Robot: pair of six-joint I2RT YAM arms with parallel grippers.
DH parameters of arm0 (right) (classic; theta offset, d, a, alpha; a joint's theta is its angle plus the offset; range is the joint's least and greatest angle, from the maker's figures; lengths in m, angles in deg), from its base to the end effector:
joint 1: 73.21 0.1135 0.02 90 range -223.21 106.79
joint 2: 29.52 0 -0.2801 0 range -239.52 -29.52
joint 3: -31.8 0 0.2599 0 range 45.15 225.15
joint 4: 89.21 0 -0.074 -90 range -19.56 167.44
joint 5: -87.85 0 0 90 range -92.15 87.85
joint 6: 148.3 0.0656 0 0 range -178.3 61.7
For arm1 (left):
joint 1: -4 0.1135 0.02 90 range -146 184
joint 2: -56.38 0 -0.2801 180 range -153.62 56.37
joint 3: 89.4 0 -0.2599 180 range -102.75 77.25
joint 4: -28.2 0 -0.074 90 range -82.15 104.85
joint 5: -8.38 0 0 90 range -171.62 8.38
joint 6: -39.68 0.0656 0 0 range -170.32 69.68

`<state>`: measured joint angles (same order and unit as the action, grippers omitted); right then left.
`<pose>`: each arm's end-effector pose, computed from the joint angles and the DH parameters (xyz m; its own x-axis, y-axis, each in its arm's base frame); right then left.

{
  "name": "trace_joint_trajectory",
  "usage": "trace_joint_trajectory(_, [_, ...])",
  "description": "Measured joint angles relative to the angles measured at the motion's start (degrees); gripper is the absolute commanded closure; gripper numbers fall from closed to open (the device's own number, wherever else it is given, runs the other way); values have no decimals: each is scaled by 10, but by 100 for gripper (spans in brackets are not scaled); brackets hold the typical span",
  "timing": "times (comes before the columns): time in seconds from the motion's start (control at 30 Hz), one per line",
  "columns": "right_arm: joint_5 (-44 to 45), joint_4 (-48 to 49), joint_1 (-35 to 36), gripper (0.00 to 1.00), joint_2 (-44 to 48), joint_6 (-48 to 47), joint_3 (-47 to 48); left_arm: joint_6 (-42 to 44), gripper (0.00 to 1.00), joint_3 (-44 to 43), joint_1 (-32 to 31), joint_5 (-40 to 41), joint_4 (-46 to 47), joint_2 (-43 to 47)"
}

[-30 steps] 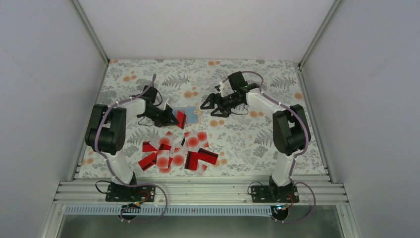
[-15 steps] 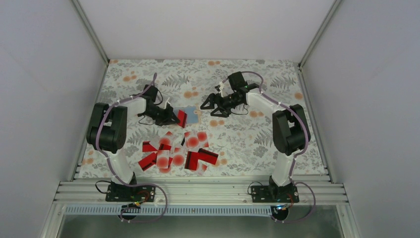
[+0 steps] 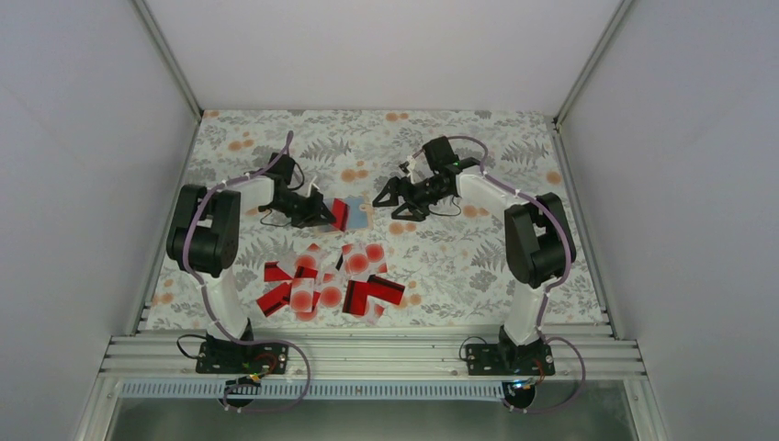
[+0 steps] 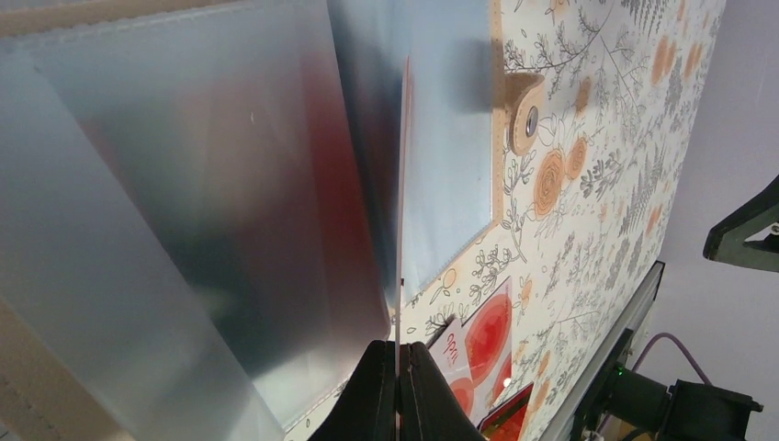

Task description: Put the credit cards into the card holder

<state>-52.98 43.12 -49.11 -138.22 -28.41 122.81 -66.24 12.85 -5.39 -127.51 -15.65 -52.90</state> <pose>0.3494 0.2120 0.1949 -0.9949 -0.1002 -0.0103 -0.0659 0.5704 0.8187 0.3517 -0.1059 0.1262 -0.9982 -0.0284 -0.0522 0.0193 0.6752 -0.7373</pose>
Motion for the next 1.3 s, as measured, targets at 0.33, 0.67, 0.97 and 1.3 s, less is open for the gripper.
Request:
trace_joint_trajectory(0.33, [0,0,0,17,0,-6,-2,-17,98,0,0,-2,33,-3])
trace_joint_trajectory(0.67, [-1,0,0,19,0,-9,-14,-51,98,9,-1,-2,77,-3])
trace_joint_trajectory(0.97, [-2,0,0,19,-6,-13,-15,-84,98,28,-20,1,116,-3])
trace_joint_trajectory(1.3, [-2,0,0,20,-6,-19,-34,-120,98,44,-37,17,148,-2])
